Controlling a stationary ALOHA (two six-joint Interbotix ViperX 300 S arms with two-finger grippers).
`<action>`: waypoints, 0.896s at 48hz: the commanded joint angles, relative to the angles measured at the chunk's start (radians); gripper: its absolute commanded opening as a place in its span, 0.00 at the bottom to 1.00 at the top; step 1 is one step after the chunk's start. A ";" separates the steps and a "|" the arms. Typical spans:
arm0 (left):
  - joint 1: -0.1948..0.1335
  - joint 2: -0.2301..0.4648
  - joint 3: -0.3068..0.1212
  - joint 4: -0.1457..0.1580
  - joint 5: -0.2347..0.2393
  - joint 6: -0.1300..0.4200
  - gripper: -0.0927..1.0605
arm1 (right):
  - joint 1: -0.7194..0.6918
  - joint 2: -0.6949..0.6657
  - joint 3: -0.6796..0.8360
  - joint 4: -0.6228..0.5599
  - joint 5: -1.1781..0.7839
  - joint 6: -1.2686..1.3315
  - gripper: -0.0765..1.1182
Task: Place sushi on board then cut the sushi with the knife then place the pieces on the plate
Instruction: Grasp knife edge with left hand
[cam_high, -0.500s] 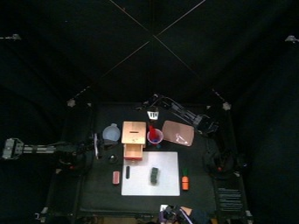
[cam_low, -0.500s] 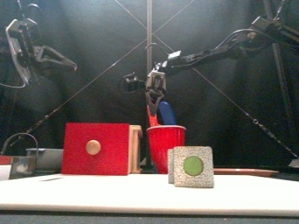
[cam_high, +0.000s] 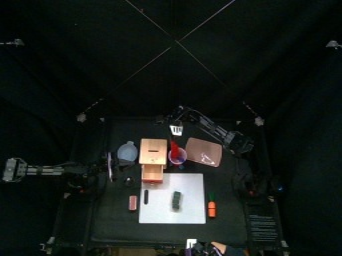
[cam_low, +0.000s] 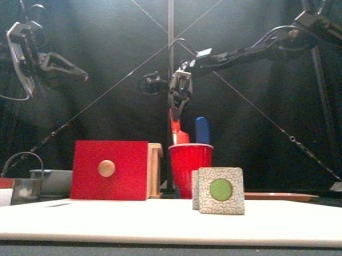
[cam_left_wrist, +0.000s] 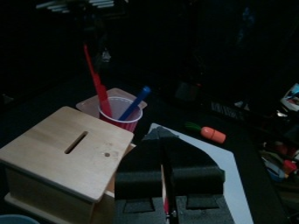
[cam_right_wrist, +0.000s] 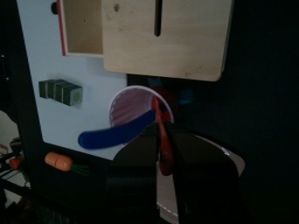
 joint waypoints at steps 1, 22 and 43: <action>0.002 0.003 -0.029 -0.002 -0.008 0.002 0.24 | 0.015 -0.091 0.005 0.003 -0.002 0.000 0.39; -0.003 0.005 -0.031 -0.002 -0.008 0.000 0.24 | 0.031 -0.190 0.095 -0.002 -0.031 0.020 0.39; -0.005 0.005 -0.029 -0.002 -0.006 0.000 0.24 | 0.015 -0.261 0.132 0.003 -0.118 0.075 0.39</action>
